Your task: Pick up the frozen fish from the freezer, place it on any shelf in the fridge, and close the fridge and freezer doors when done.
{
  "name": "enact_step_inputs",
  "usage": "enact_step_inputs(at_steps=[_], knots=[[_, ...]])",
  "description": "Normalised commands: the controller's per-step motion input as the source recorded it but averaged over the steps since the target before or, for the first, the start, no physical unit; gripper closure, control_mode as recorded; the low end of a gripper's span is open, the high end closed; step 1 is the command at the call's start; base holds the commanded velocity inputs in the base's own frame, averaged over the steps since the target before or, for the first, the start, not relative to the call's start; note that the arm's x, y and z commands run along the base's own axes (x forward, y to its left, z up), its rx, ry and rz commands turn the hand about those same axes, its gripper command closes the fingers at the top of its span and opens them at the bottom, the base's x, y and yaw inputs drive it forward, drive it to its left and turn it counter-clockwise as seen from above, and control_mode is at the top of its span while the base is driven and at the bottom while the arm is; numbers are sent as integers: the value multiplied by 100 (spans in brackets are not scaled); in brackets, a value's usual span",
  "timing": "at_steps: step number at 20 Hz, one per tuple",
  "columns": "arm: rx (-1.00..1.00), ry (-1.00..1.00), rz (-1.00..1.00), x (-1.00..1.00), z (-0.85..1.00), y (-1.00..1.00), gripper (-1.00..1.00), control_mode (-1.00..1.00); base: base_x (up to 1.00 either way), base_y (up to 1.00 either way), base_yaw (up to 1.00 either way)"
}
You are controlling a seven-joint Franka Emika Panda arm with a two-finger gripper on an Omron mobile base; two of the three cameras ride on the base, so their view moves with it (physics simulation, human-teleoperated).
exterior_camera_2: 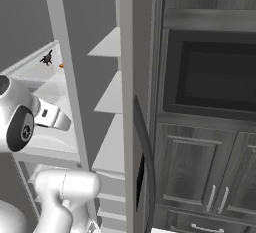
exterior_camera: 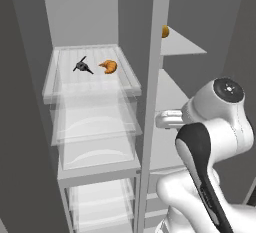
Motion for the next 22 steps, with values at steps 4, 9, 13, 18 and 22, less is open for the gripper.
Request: enact_step_inputs(at_steps=[4,9,13,18,22], knots=[[0,0,0,0,0,15,-100,-100,0,0,0],[0,0,-1,0,0,13,-100,100,0,70,-11],[0,0,0,0,0,0,-100,100,-14,54,-19],[0,0,0,0,0,0,-100,100,-83,-7,-19],[0,0,0,0,0,0,-100,100,-82,-9,-14]])
